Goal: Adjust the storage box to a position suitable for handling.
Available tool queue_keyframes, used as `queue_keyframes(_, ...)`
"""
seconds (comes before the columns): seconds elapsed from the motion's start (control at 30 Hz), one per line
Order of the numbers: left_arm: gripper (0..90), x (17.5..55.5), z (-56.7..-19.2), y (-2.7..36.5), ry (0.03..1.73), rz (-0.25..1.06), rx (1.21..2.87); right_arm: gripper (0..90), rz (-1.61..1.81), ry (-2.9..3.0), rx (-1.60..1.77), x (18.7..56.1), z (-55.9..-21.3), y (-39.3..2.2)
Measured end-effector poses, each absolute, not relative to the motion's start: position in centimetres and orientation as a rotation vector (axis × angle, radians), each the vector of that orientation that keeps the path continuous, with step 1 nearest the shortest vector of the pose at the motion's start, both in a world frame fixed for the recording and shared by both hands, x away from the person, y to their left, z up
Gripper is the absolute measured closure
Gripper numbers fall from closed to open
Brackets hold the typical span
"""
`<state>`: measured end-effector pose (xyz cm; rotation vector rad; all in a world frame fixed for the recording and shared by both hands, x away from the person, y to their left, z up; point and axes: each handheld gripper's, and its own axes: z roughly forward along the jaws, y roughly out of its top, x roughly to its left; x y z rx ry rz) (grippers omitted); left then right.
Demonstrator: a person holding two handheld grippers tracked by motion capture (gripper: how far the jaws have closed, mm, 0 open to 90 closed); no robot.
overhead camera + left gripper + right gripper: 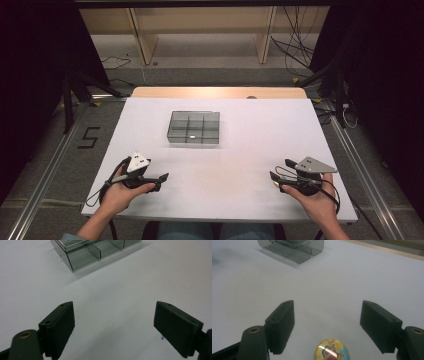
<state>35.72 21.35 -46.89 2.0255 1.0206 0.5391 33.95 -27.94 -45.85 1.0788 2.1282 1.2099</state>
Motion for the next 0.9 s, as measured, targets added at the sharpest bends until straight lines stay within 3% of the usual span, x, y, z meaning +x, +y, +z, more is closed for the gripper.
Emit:
queue_keyframes(0.27, 27.4, 35.9, -46.7, 21.6, 1.032, 0.567, 2.011, 28.6, 1.207, 2.124, 1.068, 33.9, -45.8, -28.0)
queue_keyframes(0.33, 39.3, 36.1, -46.6, 21.8, 1.054, 0.600, 1.998, 29.1, 1.211, 2.118, 1.063, 33.9, -45.8, -28.1)
queue_keyframes(0.37, 56.1, 36.3, -46.4, 22.0, 1.070, 0.623, 1.997, 29.3, 1.214, 2.114, 1.064, 33.9, -45.7, -28.1)
queue_keyframes(0.4, 56.1, 36.6, -46.2, 22.2, 1.091, 0.638, 1.983, 29.3, 1.214, 2.114, 1.064, 33.9, -45.7, -28.1)
queue_keyframes(0.43, 77.9, 36.9, -46.0, 22.5, 1.103, 0.646, 1.976, 29.6, 1.217, 2.103, 1.058, 34.1, -45.6, -28.1)
queue_keyframes(0.47, 77.9, 37.4, -45.8, 22.9, 1.110, 0.656, 1.979, 29.6, 1.217, 2.103, 1.058, 34.1, -45.6, -28.1)
queue_keyframes(0.53, 89.8, 38.5, -45.6, 23.5, 1.125, 0.677, 1.962, 30.0, 1.213, 2.105, 1.055, 34.3, -45.5, -28.0)
queue_keyframes(0.7, 89.9, 42.9, -45.6, 24.4, 1.194, 0.679, 1.930, 30.4, 1.209, 2.116, 1.045, 34.4, -45.5, -27.7)
queue_keyframes(0.9, 90.0, 49.3, -46.6, 22.8, 1.163, 0.657, 1.993, 30.5, 1.201, 2.117, 1.039, 34.5, -45.3, -27.7)
